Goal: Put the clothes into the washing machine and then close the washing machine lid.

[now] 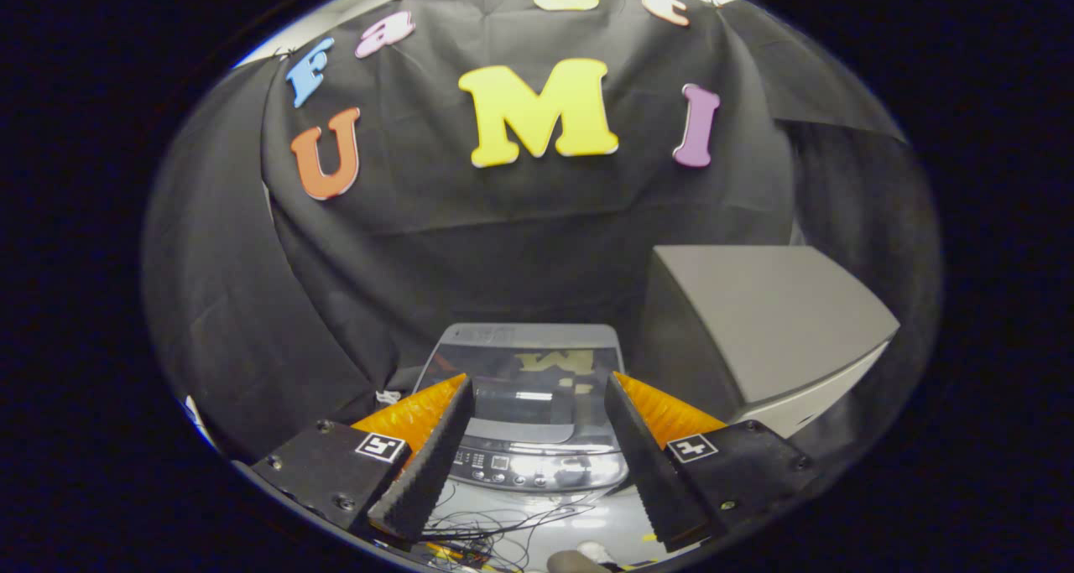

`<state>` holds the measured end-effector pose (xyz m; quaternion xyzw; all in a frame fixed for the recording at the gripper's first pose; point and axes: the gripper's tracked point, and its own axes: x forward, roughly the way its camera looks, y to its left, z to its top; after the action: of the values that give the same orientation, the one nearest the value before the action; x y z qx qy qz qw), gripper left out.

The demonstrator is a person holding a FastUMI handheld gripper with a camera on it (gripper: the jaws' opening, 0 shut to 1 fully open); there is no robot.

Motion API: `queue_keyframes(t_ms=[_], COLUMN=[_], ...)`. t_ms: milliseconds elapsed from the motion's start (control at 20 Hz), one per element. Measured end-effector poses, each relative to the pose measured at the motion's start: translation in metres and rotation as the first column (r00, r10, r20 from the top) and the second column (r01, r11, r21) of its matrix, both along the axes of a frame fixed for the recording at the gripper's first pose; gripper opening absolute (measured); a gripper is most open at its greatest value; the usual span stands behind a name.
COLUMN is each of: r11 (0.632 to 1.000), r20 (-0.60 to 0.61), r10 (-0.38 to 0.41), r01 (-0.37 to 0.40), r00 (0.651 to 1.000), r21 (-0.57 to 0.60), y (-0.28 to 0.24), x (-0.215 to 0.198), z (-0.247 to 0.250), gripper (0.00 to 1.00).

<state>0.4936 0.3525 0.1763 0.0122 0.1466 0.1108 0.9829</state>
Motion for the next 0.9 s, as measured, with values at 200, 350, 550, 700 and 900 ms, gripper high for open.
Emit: queue_keyframes(t_ms=[200,350,550,700,900], r11=[0.999,0.997,0.996,0.993,0.988], r20=[0.137,0.210,0.258,0.252,0.260], r10=[-0.013,-0.051,-0.083,-0.113,-0.151], r01=[0.017,0.062,0.091,0.115,0.150], r00=[0.991,0.976,0.963,0.961,0.954], r21=[-0.031,-0.046,-0.021,0.006,0.026], y=[-0.068,-0.131,-0.207,-0.264,-0.330], x=[-0.053,-0.095,-0.155,-0.196,-0.247], z=[0.028,0.036,0.026,-0.001,-0.035], gripper=[0.98,0.98,0.98,0.98,0.98])
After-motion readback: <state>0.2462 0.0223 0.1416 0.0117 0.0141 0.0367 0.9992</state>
